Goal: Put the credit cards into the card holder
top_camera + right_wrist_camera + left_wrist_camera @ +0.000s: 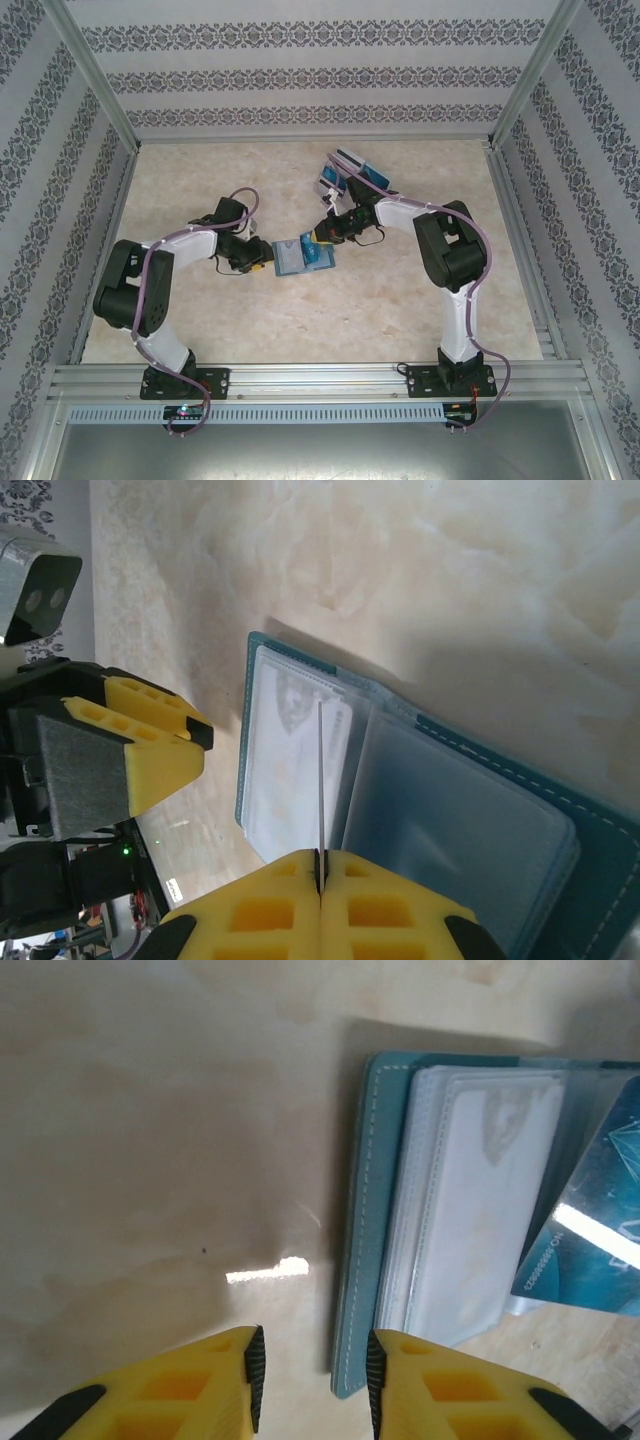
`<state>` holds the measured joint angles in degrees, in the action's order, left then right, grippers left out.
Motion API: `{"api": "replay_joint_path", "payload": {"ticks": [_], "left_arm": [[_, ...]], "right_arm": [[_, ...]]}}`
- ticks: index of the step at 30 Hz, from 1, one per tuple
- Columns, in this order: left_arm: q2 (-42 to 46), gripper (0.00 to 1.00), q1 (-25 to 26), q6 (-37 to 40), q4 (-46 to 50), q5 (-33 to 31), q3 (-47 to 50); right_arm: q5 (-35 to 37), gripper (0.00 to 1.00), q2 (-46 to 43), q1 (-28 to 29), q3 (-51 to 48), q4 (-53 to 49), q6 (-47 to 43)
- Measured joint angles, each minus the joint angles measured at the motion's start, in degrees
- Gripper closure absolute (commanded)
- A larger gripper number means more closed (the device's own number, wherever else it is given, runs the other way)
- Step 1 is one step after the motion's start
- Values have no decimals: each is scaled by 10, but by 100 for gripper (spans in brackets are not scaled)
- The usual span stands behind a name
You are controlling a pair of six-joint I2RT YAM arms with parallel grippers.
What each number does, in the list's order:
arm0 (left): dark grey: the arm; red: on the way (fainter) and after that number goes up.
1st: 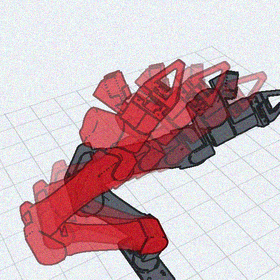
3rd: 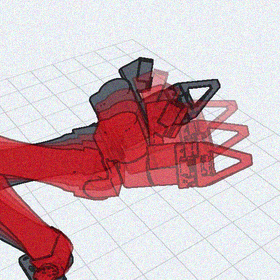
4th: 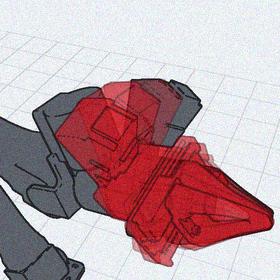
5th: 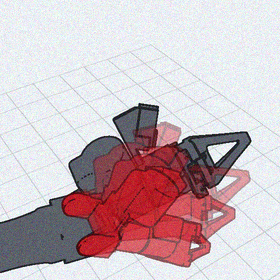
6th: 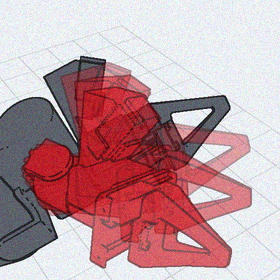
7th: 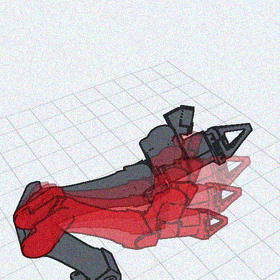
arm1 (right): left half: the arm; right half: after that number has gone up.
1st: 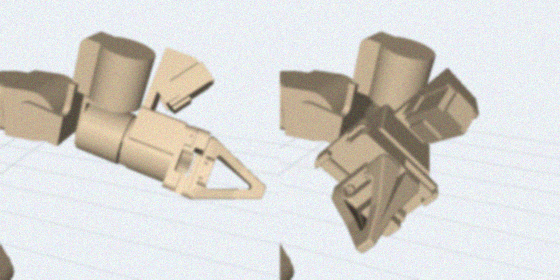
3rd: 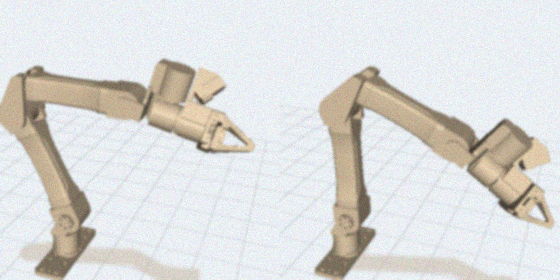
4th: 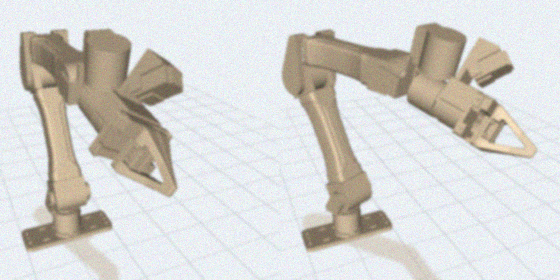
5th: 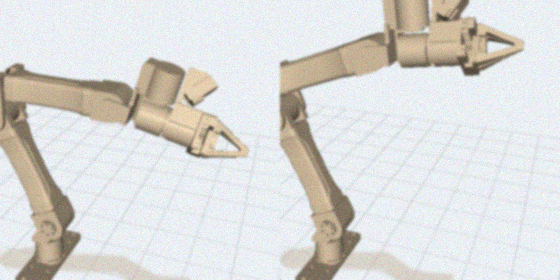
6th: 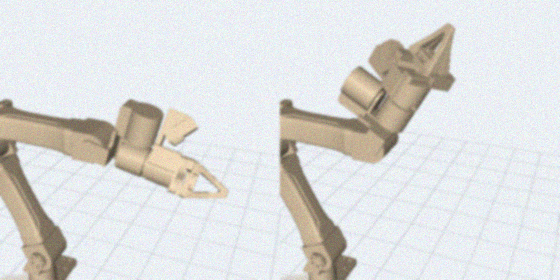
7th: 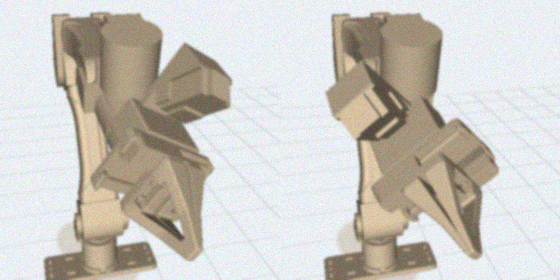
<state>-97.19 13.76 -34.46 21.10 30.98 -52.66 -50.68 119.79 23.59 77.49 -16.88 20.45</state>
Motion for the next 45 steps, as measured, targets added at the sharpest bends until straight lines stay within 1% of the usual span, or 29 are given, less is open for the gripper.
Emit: {"api": "replay_joint_path", "payload": {"ticks": [6,9,12,18,21,32,40,45], "left_arm": [[-34,68,17,0,9,-7,-24],[-38,74,19,0,14,-11,-30],[-41,77,19,0,18,-15,-32],[-43,80,19,0,19,-18,-32],[-45,84,19,0,19,-19,-32],[-48,86,19,-3,19,-21,-32],[-48,87,19,-3,19,-21,-32],[-48,87,20,-5,19,-21,-32]], "right_arm": [[0,95,2,-10,0,-2,-2],[0,95,5,-10,2,-2,2],[-4,95,12,-9,5,0,7],[-15,95,21,-9,7,4,19],[-23,95,31,-8,13,7,24],[-32,95,50,6,41,3,47],[-10,95,47,5,41,-31,35],[-10,95,47,7,41,-45,30]]}}
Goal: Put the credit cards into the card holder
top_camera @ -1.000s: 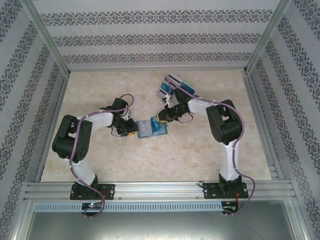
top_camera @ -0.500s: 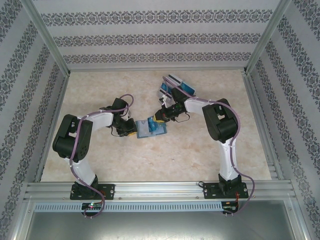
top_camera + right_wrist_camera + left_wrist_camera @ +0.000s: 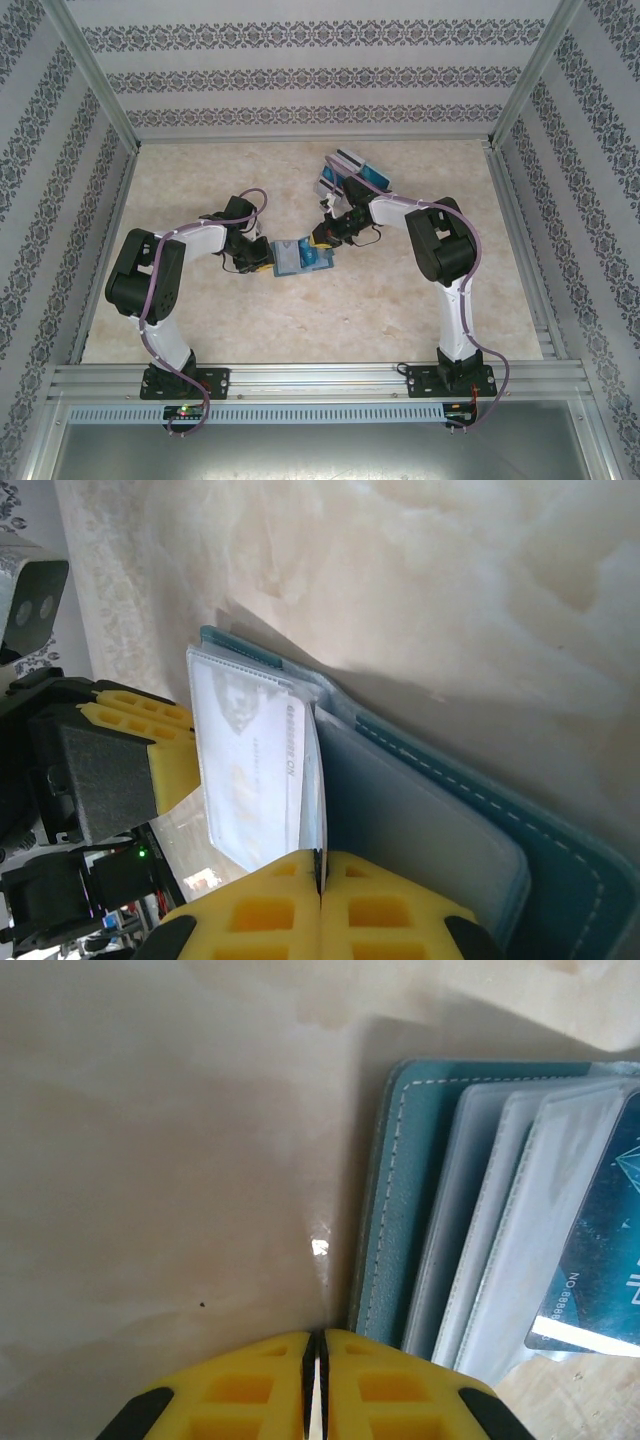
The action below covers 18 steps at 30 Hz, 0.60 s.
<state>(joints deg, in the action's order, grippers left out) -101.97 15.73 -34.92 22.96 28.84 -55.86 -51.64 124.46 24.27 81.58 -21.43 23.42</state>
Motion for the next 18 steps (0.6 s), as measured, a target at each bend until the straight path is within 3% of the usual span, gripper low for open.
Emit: {"api": "replay_joint_path", "payload": {"ticks": [18], "left_arm": [[-3,87,1,-1,-1,0,0]], "right_arm": [[7,94,11,23,30,13,20]]}}
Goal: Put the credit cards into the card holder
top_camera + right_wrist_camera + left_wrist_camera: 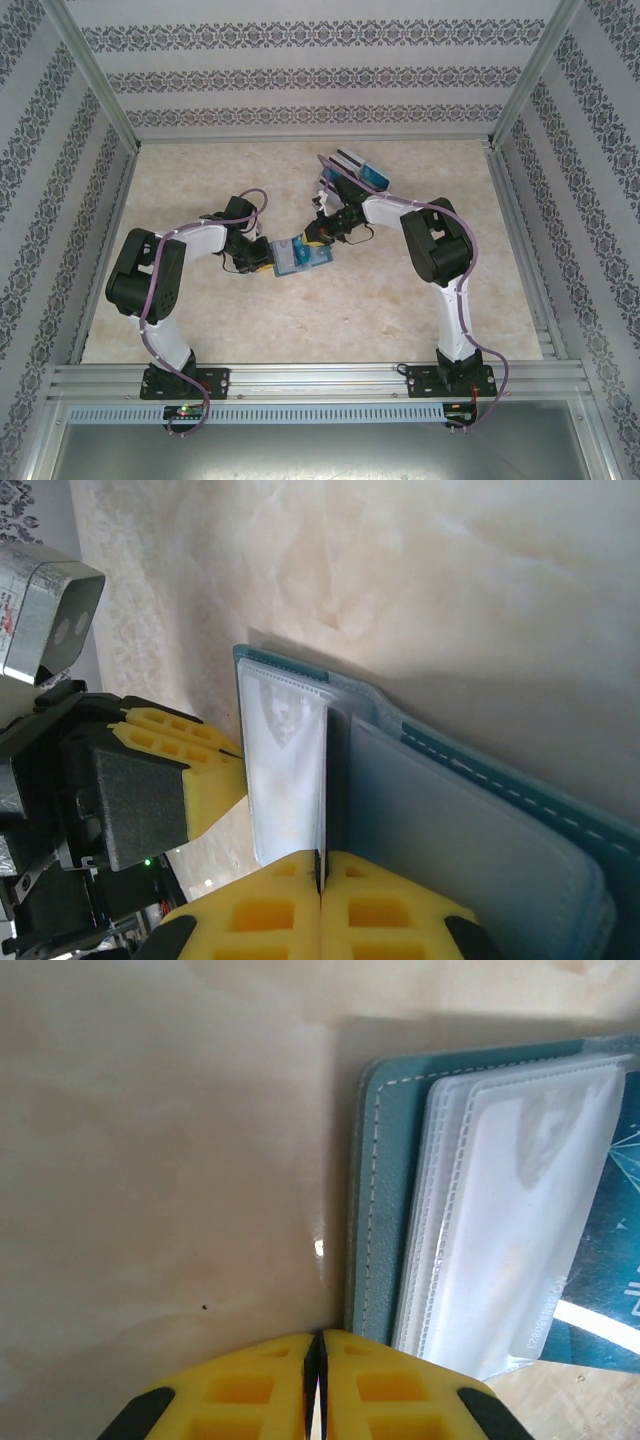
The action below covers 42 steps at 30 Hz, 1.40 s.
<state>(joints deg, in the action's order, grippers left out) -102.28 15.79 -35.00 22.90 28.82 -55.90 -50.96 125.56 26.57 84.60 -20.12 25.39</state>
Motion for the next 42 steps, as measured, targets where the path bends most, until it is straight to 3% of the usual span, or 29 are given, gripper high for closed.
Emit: {"api": "replay_joint_path", "payload": {"ticks": [16,27,35,42], "left_arm": [[-4,87,0,-1,8,0,-7],[-7,88,0,-1,13,0,-11],[-11,87,0,-1,25,0,-21],[-15,88,0,-1,31,1,-26]], "right_arm": [[16,96,19,18,48,-62,-68],[-11,97,20,13,47,-90,-84],[-31,97,56,17,100,-136,-109],[-23,92,66,20,121,-164,-118]]}}
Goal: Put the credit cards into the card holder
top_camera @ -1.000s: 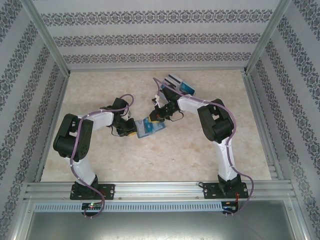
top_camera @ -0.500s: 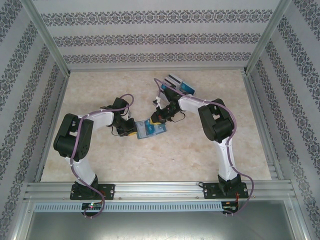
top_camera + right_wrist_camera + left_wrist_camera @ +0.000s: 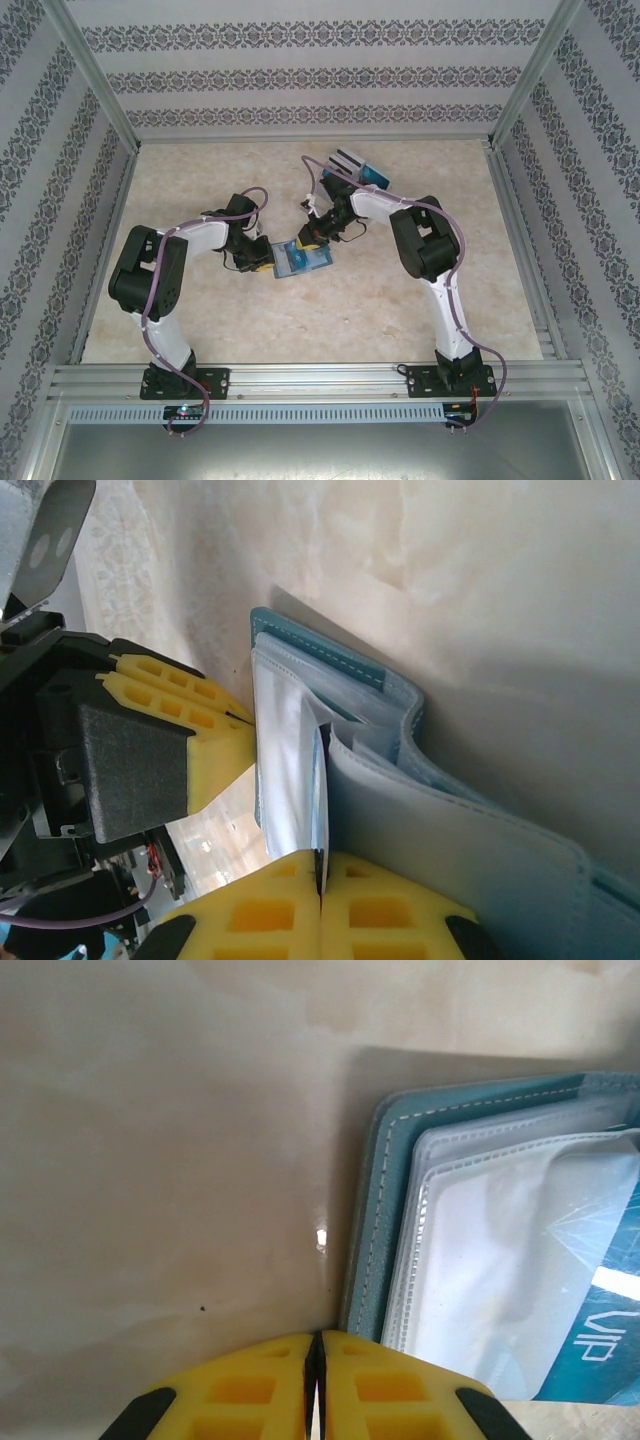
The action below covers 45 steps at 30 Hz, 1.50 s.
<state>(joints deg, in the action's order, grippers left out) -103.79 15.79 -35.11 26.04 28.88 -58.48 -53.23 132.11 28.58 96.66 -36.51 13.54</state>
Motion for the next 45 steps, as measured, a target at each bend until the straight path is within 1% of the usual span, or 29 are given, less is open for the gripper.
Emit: {"api": "replay_joint_path", "payload": {"ticks": [2,4,7,9,13,15,23,27,38,45], "left_arm": [[-1,88,0,0,4,0,-3],[-1,88,0,0,5,0,-4],[-1,88,0,0,6,0,-4],[-1,88,0,0,6,0,-4],[-1,88,0,0,6,0,-4],[-2,88,0,0,5,0,-5],[-2,89,2,0,4,1,-5],[-3,89,3,0,2,2,-5],[-3,89,3,0,0,2,-5],[-4,89,3,0,-8,7,-3]], "right_arm": [[9,88,4,6,8,-3,1],[24,87,4,15,11,-1,3],[43,78,4,22,11,2,10],[53,67,4,23,11,0,13],[68,56,-7,24,11,-8,7],[82,53,-14,27,11,-18,3],[158,51,-47,31,27,-83,-21],[181,51,-61,32,28,-100,-32],[193,51,-59,53,25,-108,-33],[212,51,-38,54,26,-113,-33]]}}
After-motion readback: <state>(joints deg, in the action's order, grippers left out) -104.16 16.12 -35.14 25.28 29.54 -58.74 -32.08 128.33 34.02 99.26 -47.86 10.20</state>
